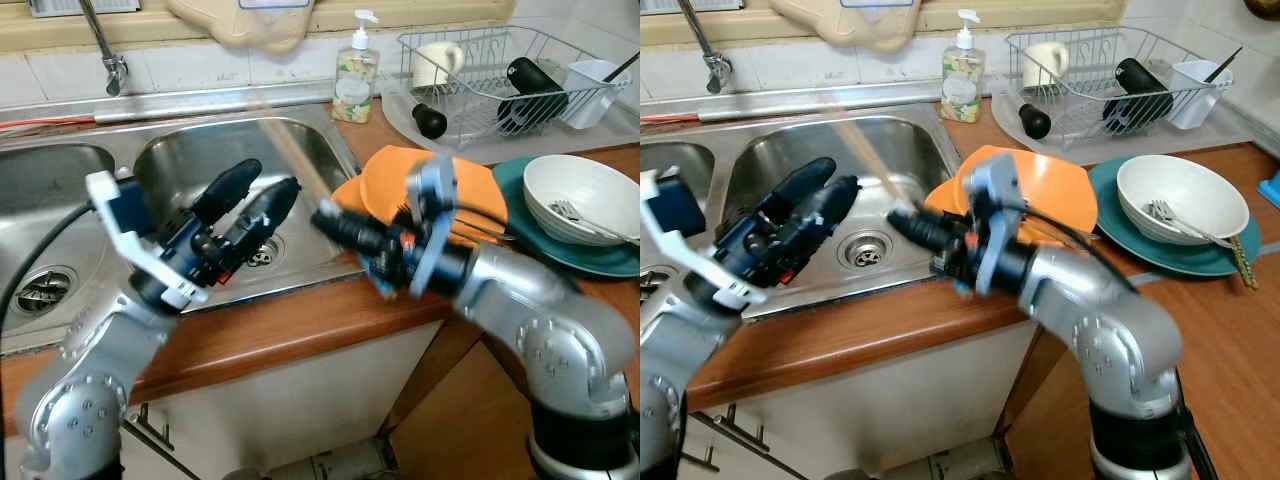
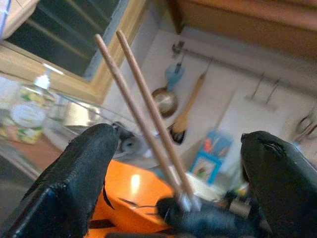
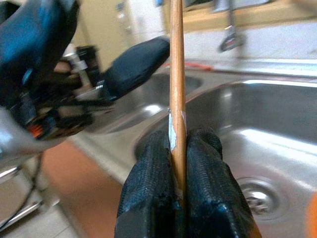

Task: Kitchen organization

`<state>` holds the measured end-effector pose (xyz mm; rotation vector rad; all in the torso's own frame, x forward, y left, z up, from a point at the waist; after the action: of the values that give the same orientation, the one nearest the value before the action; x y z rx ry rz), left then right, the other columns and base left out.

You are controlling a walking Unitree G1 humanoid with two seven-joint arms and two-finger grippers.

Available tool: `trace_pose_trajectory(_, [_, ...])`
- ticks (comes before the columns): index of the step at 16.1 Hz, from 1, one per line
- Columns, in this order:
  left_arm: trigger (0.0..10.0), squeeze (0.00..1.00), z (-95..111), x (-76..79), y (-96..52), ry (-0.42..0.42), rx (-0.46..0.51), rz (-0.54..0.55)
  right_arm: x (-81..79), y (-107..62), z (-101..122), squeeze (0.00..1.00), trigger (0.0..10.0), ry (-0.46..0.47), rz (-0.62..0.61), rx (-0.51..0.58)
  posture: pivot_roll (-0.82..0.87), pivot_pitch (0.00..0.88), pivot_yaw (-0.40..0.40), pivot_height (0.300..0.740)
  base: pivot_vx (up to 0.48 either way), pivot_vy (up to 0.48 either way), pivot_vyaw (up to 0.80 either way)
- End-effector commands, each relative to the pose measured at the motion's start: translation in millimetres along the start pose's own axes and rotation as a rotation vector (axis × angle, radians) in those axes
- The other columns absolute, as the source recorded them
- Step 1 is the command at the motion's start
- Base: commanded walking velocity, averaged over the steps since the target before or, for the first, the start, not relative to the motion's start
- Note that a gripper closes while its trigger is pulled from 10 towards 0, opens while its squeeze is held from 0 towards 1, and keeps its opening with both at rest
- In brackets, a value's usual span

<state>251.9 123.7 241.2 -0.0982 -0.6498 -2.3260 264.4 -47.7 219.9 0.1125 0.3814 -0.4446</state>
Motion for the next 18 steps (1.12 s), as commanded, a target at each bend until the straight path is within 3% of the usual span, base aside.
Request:
trace_pose_trajectory(1, [4.6, 0.0, -2.0, 0.6, -1.2, -0.037, -0.001, 0.01, -11.9, 0.8, 1.6, 0.0, 0.0, -0.024, 0.071, 0.011, -0.03, 0.0, -0.009, 0.74, 0.0, 0.0, 0.0])
trace_pose_trajectory(2, [0.0, 0.0, -4.3, 2.2, -2.0, -0.058, 0.011, 0.003, -15.3, 0.4, -1.4, 0.0, 0.0, -0.015, 0.102, 0.003, -0.04, 0.0, -0.014, 0.74, 0.0, 0.0, 0.0])
trace_pose_trajectory(6, [0.0, 0.0, -13.2, 17.4, -3.8, -0.147, 0.01, -0.096, -22.5, -2.9, -12.2, 0.0, 0.0, 0.011, 0.186, -0.049, -0.04, 0.0, -0.02, 0.74, 0.0, 0.0, 0.0])
trace_pose_trajectory(18, [0.0, 0.0, -17.1, 17.2, -7.9, -0.184, 0.003, -0.096, -21.1, -7.0, -19.0, 0.0, 0.0, 0.023, 0.198, -0.06, -0.05, 0.0, -0.013, 0.74, 0.0, 0.0, 0.0])
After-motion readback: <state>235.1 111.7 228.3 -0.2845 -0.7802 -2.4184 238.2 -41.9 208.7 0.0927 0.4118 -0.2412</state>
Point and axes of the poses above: a point about 5 cm out from each wrist's last joint towards the gripper, its own y axis pointing out of the wrist towards the gripper, its own z axis along the axis of the wrist's last joint, x = y × z, the point moved 4 cm from there along y, pointing out of the wrist towards the gripper, and after that the axes turned 10 degrees about y, right-handed, at the moved point
